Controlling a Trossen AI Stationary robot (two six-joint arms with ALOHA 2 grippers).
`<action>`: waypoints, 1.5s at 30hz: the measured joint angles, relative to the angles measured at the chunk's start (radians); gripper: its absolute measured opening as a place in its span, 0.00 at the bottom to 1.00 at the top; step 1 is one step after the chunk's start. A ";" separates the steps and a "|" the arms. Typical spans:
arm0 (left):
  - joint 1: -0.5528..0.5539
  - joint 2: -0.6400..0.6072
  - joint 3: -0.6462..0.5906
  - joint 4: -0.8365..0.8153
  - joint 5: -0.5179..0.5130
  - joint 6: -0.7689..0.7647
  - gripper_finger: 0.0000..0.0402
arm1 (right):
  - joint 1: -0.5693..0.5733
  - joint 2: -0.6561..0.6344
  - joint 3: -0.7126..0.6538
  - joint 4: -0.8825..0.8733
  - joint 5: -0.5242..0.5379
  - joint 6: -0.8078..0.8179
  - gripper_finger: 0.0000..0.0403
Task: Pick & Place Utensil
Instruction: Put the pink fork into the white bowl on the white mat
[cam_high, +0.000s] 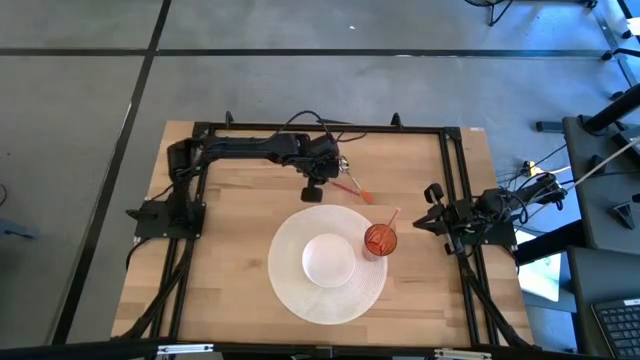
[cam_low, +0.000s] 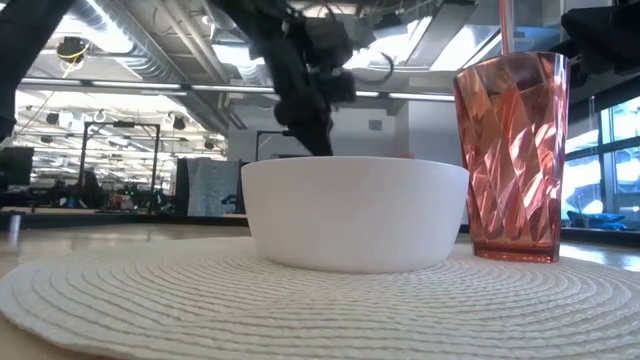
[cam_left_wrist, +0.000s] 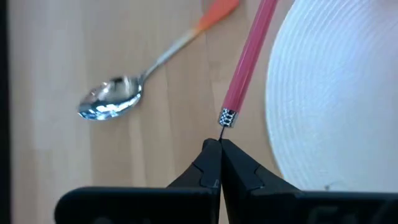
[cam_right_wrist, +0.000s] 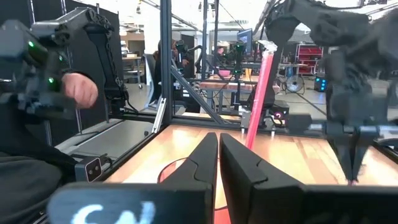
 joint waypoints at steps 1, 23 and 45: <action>-0.010 -0.015 0.000 -0.003 -0.001 -0.007 0.00 | 0.000 0.000 0.000 0.000 0.000 0.000 0.05; -0.473 -0.295 -0.357 0.509 -0.213 -0.415 0.00 | 0.000 0.000 0.000 0.008 0.000 -0.003 0.05; -0.491 -0.056 -0.359 0.673 -0.039 -0.750 0.00 | 0.000 0.000 0.000 0.023 0.000 -0.003 0.05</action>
